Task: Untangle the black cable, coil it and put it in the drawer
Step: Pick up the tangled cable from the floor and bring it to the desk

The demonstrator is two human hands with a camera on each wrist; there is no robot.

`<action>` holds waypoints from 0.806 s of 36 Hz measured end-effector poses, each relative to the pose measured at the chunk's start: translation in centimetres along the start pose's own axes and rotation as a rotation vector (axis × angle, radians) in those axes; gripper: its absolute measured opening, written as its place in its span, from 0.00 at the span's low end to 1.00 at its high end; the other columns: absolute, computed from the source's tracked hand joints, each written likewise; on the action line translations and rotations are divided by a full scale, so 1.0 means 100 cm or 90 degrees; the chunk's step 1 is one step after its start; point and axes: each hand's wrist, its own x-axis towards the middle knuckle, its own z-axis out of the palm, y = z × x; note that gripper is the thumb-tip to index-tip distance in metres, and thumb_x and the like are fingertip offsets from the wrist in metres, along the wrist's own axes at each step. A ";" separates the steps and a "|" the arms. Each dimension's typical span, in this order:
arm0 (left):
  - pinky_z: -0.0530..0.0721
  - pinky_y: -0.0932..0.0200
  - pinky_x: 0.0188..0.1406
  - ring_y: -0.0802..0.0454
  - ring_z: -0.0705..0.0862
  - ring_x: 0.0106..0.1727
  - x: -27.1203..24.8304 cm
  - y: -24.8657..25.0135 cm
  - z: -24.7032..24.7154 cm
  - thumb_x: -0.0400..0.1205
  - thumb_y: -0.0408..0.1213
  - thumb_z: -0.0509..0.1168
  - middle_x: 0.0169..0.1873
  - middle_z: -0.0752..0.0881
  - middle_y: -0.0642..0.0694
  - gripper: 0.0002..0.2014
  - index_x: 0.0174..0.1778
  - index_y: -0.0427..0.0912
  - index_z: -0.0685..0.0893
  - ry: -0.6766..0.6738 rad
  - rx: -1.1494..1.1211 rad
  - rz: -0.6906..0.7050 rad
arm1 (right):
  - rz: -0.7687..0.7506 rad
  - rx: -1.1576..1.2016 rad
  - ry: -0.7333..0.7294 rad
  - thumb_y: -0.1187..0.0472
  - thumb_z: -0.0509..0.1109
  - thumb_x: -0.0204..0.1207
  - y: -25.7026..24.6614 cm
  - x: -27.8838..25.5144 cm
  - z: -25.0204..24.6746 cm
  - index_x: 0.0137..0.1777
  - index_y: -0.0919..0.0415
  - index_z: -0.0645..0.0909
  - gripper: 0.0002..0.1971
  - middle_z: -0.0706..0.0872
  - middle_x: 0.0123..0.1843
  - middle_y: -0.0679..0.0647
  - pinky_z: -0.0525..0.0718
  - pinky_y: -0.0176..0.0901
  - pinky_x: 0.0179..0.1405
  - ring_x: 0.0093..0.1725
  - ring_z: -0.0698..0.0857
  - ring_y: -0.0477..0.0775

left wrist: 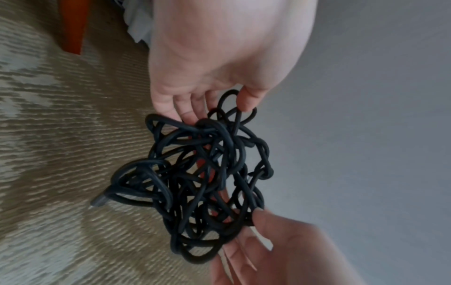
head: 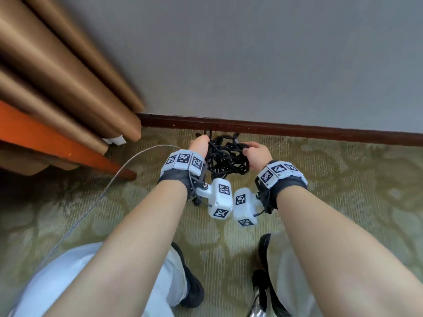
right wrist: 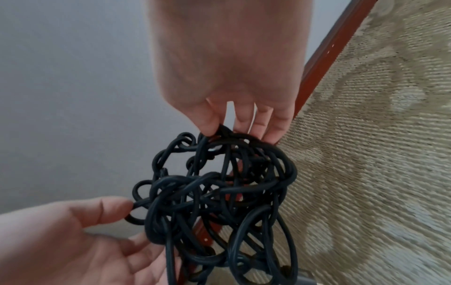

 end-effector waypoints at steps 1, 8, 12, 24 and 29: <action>0.76 0.49 0.59 0.37 0.76 0.69 -0.011 0.006 0.000 0.84 0.37 0.56 0.72 0.74 0.36 0.24 0.77 0.36 0.66 -0.005 -0.002 0.011 | -0.003 0.005 0.006 0.73 0.57 0.78 -0.005 -0.008 -0.007 0.59 0.57 0.81 0.17 0.84 0.52 0.59 0.83 0.38 0.38 0.51 0.83 0.58; 0.82 0.52 0.56 0.42 0.81 0.62 -0.063 0.036 -0.002 0.81 0.40 0.60 0.65 0.78 0.38 0.25 0.75 0.39 0.67 -0.029 -0.068 0.069 | -0.060 0.000 0.024 0.65 0.60 0.82 -0.035 -0.034 -0.036 0.63 0.61 0.79 0.13 0.78 0.52 0.57 0.75 0.31 0.33 0.47 0.76 0.51; 0.83 0.51 0.54 0.43 0.84 0.56 -0.091 0.049 -0.008 0.80 0.37 0.59 0.60 0.82 0.38 0.23 0.73 0.38 0.70 -0.020 -0.082 0.102 | -0.074 0.002 0.031 0.65 0.58 0.81 -0.055 -0.057 -0.044 0.50 0.60 0.72 0.02 0.75 0.48 0.57 0.75 0.29 0.24 0.30 0.73 0.45; 0.83 0.62 0.27 0.51 0.83 0.26 -0.229 0.077 -0.045 0.85 0.37 0.55 0.39 0.78 0.45 0.05 0.56 0.43 0.71 -0.109 -0.158 0.151 | -0.126 0.213 0.179 0.62 0.58 0.70 -0.112 -0.159 -0.056 0.29 0.58 0.65 0.10 0.67 0.30 0.54 0.65 0.49 0.36 0.35 0.65 0.55; 0.78 0.57 0.34 0.52 0.80 0.37 -0.261 0.079 -0.048 0.83 0.35 0.53 0.41 0.80 0.46 0.05 0.51 0.44 0.72 -0.127 -0.076 0.185 | -0.119 0.223 0.176 0.60 0.57 0.71 -0.117 -0.178 -0.060 0.36 0.61 0.75 0.08 0.78 0.37 0.57 0.73 0.49 0.40 0.41 0.76 0.58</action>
